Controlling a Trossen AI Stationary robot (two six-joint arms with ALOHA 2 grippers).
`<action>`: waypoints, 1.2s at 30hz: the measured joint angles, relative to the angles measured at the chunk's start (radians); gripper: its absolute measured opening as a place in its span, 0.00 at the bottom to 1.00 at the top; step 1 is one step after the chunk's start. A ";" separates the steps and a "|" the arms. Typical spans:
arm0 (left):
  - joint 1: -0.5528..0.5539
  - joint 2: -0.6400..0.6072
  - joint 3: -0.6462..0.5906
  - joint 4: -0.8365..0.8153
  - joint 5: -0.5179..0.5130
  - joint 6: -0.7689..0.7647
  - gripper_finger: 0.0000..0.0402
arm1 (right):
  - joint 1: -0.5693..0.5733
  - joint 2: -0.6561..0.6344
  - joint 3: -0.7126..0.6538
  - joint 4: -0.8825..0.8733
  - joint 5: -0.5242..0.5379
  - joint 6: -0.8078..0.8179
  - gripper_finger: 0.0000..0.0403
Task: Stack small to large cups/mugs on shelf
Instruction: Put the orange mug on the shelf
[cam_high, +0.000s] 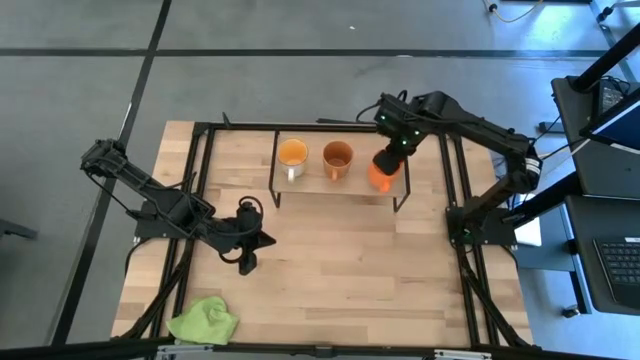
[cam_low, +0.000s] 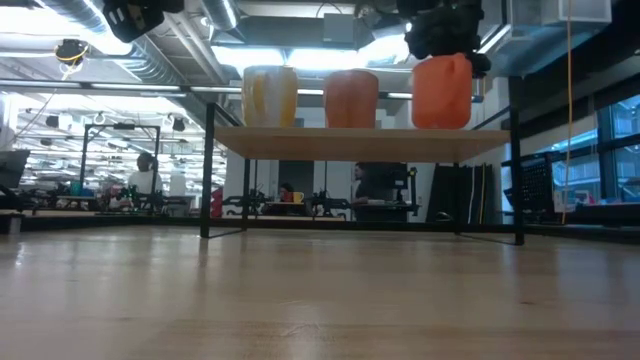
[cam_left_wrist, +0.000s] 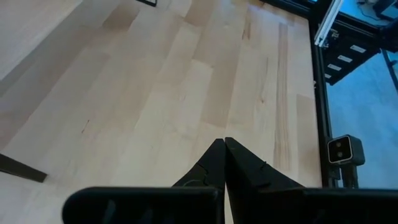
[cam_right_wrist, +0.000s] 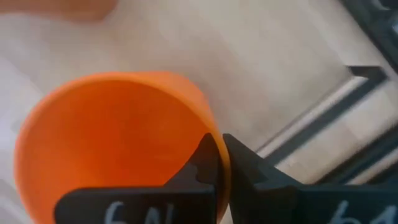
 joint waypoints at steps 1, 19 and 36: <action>0.000 0.000 0.000 0.000 -0.004 -0.001 0.00 | 0.000 0.006 0.000 0.001 -0.011 -0.014 0.03; 0.000 0.000 0.000 -0.002 -0.021 -0.051 0.00 | -0.004 0.064 0.002 0.044 0.000 -0.070 0.04; 0.000 0.000 0.000 -0.003 -0.029 -0.051 0.00 | -0.007 0.065 0.001 0.071 0.049 -0.093 0.06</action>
